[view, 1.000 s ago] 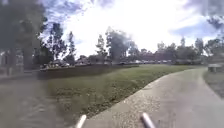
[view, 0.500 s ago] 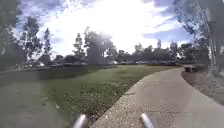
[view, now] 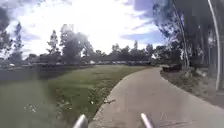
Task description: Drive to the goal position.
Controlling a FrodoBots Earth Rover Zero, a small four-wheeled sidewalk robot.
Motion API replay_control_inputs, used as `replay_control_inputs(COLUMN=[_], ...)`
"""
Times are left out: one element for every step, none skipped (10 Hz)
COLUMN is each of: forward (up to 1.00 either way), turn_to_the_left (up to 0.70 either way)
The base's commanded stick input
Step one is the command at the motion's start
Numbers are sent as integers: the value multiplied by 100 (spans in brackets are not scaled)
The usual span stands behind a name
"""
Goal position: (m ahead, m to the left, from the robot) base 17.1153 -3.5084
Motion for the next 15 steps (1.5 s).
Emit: replay_control_inputs(forward=[100,100,100,100,100,100,100,100,100,100,100,100,100,100,100], turn_to_the_left=[-40,-40,-40,-27,-11,0,0,0,0,0,0,0,0,0,0])
